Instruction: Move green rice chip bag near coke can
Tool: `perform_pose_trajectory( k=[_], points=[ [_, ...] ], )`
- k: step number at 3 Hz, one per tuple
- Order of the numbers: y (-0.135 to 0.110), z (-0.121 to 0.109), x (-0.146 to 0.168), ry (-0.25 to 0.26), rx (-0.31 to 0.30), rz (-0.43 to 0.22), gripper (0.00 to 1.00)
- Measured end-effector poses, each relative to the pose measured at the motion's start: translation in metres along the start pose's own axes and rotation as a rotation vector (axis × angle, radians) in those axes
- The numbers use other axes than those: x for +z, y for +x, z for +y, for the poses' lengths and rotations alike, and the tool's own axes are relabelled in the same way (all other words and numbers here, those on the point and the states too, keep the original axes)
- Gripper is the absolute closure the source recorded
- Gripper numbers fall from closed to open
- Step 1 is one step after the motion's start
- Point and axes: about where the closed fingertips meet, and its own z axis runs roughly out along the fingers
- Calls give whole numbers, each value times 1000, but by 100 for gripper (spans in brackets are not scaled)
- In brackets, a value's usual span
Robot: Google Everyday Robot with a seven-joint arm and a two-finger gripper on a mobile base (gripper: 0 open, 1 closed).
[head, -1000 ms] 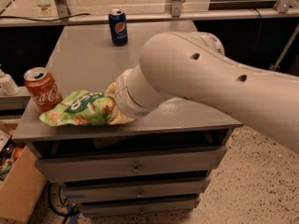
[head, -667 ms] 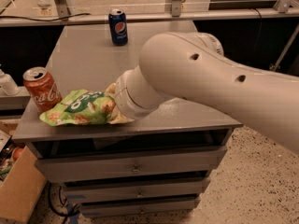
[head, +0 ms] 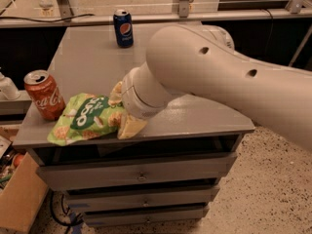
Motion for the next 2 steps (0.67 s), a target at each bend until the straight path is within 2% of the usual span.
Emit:
perform_pose_trajectory(
  k=[1,2],
  points=[
    [3,-1,-4,-12,5,12,0],
    [26,-4,-16,-34,63,19,0]
  ],
)
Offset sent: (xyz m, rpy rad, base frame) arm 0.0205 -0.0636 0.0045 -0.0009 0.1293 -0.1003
